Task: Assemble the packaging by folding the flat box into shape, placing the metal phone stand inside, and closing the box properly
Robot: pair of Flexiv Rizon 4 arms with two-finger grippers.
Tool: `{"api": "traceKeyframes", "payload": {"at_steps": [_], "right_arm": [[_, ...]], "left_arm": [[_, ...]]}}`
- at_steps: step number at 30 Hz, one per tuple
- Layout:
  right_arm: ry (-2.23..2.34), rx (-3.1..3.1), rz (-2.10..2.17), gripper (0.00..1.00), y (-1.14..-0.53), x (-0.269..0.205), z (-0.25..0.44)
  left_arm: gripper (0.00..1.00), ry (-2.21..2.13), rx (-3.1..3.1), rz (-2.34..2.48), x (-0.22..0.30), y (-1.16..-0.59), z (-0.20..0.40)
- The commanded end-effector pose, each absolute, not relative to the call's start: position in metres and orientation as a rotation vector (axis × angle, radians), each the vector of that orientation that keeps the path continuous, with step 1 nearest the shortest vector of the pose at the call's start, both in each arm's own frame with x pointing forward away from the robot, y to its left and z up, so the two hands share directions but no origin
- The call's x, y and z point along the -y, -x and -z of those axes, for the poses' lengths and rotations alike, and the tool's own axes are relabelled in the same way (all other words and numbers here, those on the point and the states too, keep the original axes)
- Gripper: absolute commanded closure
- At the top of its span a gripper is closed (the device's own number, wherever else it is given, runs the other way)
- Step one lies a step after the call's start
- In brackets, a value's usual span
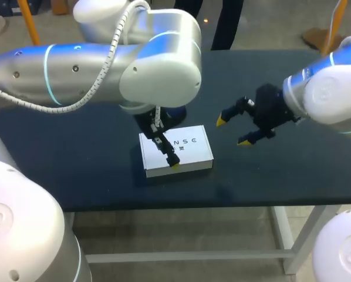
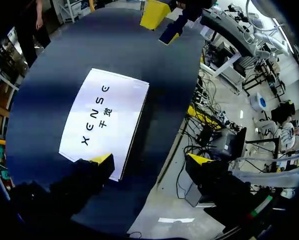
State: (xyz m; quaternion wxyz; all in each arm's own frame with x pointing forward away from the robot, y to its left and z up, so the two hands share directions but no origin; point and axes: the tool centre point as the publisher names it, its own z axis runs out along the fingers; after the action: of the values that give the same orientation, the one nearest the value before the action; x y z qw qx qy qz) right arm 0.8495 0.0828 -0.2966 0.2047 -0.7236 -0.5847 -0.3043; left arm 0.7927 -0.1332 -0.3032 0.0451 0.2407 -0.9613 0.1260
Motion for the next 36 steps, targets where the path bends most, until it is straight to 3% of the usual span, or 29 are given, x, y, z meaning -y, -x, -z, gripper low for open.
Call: {"api": "traceKeyframes", "payload": {"at_steps": [1, 16, 23, 36], "right_arm": [[2.131, 1.6, 1.134, 0.0, -0.847, -0.063, 0.298], [1.778, 1.878, 1.728, 0.0, -0.885, 0.007, 0.294], [1.872, 1.902, 1.712, 0.0, -0.901, 0.022, 0.294], [1.835, 1.948, 1.793, 0.0, -0.902, 0.022, 0.292]], "left_arm": [[0.0, -0.952, 2.886, -0.43, 0.147, -0.786, 0.305], [0.0, -1.424, 2.778, -0.328, 0.184, -0.755, 0.319], [0.0, -1.77, 2.645, -0.219, 0.188, -0.748, 0.342], [0.0, -1.776, 2.619, -0.275, 0.188, -0.749, 0.343]]}}
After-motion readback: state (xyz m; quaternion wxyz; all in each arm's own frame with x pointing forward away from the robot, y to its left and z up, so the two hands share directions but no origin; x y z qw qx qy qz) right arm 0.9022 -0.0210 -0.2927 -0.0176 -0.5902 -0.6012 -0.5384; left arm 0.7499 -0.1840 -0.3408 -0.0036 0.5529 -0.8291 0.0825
